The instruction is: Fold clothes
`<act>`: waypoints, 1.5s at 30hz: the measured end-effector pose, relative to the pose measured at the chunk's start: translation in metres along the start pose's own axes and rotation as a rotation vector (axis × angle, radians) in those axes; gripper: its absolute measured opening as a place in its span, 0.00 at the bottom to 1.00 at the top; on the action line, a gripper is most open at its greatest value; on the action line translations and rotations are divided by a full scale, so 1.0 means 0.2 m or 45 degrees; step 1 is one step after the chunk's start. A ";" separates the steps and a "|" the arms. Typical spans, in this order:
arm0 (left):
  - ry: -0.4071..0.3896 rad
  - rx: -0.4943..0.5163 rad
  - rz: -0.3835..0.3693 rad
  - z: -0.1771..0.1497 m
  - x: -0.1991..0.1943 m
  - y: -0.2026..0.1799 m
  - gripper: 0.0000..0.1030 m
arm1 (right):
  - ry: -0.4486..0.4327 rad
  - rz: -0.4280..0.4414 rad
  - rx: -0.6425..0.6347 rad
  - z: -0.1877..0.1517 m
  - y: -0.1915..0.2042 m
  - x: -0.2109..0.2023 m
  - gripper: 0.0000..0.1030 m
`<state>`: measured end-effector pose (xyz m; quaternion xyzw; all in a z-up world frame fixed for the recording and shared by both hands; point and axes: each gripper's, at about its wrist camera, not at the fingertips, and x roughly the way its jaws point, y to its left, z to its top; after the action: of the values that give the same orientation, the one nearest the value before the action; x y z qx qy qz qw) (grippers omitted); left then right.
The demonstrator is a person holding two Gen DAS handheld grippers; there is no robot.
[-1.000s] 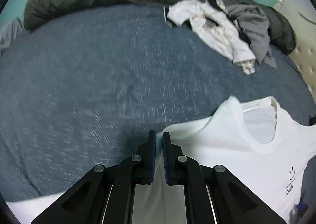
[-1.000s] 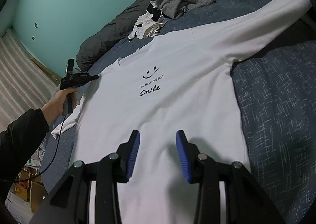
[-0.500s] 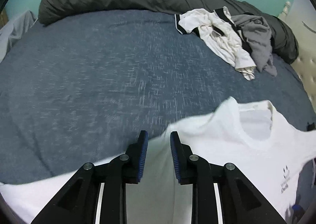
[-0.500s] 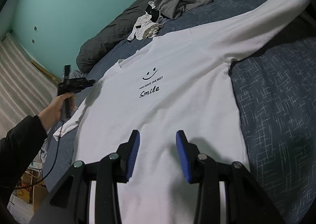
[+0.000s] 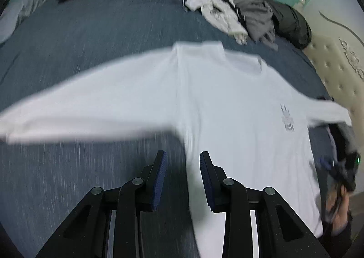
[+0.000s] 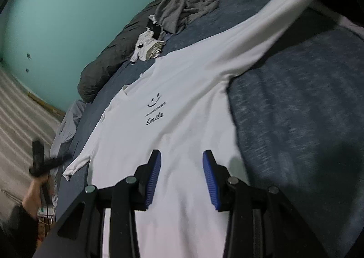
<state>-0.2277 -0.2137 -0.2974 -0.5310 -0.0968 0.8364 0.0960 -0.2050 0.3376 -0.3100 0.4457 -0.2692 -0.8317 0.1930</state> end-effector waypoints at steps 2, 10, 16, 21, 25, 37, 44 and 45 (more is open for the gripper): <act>0.048 -0.005 -0.003 -0.15 -0.05 0.01 0.33 | 0.019 -0.001 0.022 0.01 -0.02 -0.07 0.37; 0.138 -0.046 -0.055 -0.64 -0.18 0.06 0.41 | 0.298 -0.145 -0.092 -0.12 -0.05 -0.35 0.59; 0.121 -0.056 -0.090 -0.88 -0.29 0.04 0.41 | 0.480 -0.194 -0.120 -0.35 -0.06 -0.45 0.59; 0.097 -0.052 -0.107 -0.96 -0.38 0.01 0.43 | 0.526 -0.198 -0.126 -0.51 -0.06 -0.46 0.59; 0.082 -0.037 -0.111 -1.01 -0.45 -0.01 0.44 | 0.519 -0.249 -0.123 -0.57 -0.09 -0.47 0.39; 0.066 -0.055 -0.124 -1.07 -0.51 -0.01 0.45 | 0.550 -0.263 -0.210 -0.63 -0.06 -0.44 0.02; 0.080 -0.052 -0.135 -1.09 -0.50 -0.03 0.45 | 0.387 -0.246 -0.218 -0.46 -0.05 -0.65 0.00; 0.086 -0.053 -0.139 -1.10 -0.48 -0.03 0.45 | 0.359 -0.262 -0.220 -0.43 -0.06 -0.67 0.00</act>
<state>0.0116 -0.2197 -0.3031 -0.5548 -0.1398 0.8092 0.1337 -0.0616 0.3986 -0.2708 0.5647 -0.1202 -0.7964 0.1803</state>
